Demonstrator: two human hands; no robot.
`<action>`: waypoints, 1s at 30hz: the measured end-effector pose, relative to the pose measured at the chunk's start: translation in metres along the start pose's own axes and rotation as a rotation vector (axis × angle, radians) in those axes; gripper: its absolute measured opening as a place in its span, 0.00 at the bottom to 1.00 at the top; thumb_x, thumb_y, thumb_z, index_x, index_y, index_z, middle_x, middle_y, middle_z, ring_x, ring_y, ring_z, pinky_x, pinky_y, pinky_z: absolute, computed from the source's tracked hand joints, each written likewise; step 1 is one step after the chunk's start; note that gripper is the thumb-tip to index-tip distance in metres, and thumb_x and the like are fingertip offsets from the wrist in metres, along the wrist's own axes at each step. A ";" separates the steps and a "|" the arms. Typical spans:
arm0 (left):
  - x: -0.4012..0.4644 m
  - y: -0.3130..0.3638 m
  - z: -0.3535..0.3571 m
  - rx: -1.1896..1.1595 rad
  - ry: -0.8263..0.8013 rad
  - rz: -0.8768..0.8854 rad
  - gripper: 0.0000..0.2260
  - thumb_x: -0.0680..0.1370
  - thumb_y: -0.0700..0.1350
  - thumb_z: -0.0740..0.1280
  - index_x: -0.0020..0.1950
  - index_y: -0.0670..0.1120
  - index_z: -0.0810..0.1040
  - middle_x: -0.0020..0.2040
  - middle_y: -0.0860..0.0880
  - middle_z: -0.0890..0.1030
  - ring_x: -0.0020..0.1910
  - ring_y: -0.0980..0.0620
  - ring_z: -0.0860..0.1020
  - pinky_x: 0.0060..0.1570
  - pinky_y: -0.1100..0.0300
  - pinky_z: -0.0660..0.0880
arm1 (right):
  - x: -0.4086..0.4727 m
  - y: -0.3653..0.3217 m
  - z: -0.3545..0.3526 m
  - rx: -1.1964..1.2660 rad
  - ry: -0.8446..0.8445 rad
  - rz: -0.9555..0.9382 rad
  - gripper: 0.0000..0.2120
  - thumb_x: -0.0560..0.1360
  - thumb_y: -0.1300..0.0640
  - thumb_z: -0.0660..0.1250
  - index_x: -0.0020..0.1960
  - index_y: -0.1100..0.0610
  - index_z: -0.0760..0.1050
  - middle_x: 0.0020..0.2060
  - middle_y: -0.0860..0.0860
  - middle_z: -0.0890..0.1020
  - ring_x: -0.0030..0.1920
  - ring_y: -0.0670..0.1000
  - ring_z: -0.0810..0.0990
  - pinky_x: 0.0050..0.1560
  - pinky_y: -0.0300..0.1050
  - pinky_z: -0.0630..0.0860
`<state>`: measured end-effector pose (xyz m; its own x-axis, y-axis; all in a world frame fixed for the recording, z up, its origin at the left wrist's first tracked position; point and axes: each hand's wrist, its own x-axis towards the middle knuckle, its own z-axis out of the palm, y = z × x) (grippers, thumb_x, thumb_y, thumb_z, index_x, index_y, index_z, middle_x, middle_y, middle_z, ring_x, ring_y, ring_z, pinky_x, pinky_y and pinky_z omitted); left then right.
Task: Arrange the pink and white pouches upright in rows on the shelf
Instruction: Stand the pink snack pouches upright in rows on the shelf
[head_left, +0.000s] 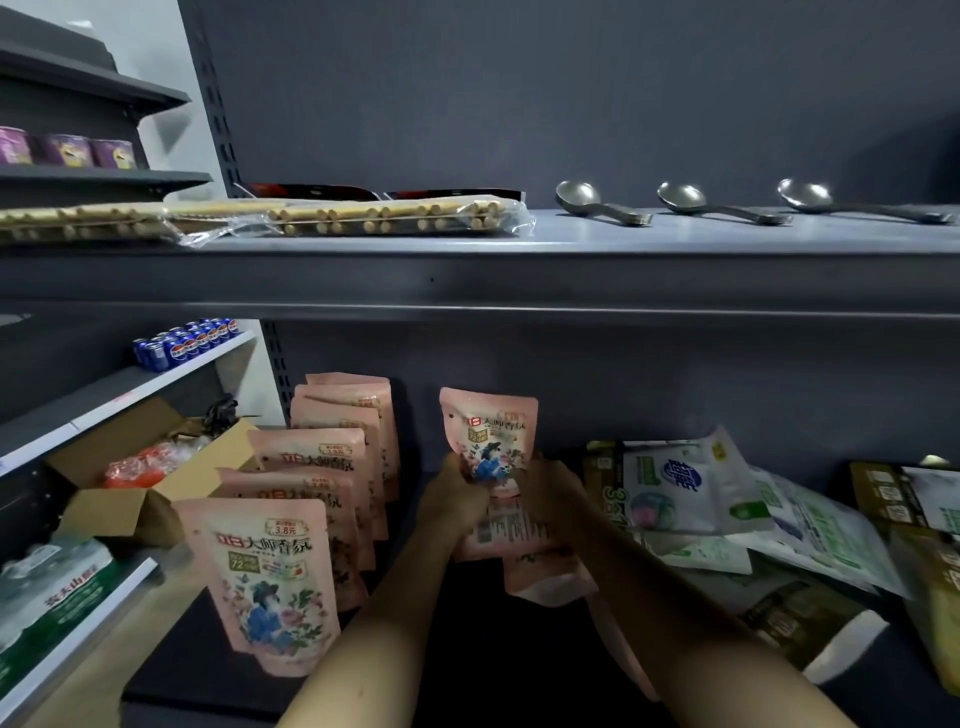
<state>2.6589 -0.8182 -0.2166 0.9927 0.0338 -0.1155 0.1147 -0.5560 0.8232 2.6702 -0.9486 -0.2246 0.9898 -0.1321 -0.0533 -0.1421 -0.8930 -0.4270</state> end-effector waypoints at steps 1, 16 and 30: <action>0.000 0.000 -0.001 -0.021 0.006 0.005 0.15 0.75 0.42 0.63 0.62 0.48 0.70 0.57 0.47 0.78 0.47 0.50 0.74 0.46 0.59 0.70 | 0.001 -0.003 -0.001 0.114 0.009 0.031 0.17 0.81 0.57 0.52 0.64 0.64 0.70 0.61 0.63 0.75 0.61 0.62 0.75 0.55 0.49 0.73; 0.009 -0.007 0.006 -0.277 0.013 -0.002 0.14 0.76 0.44 0.65 0.61 0.53 0.70 0.52 0.49 0.80 0.48 0.47 0.81 0.52 0.48 0.79 | 0.002 -0.001 0.007 0.217 0.093 0.004 0.17 0.81 0.54 0.53 0.67 0.59 0.67 0.58 0.62 0.77 0.58 0.62 0.77 0.56 0.52 0.73; 0.006 -0.002 0.004 -0.256 0.001 0.001 0.14 0.78 0.43 0.59 0.63 0.52 0.68 0.56 0.46 0.78 0.52 0.44 0.79 0.55 0.45 0.77 | 0.012 -0.008 0.001 0.201 0.077 0.077 0.19 0.80 0.50 0.58 0.64 0.63 0.68 0.61 0.61 0.77 0.60 0.60 0.77 0.57 0.49 0.74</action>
<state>2.6641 -0.8205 -0.2209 0.9929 0.0337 -0.1143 0.1190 -0.3272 0.9374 2.6837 -0.9429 -0.2233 0.9715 -0.2354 -0.0269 -0.2047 -0.7766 -0.5958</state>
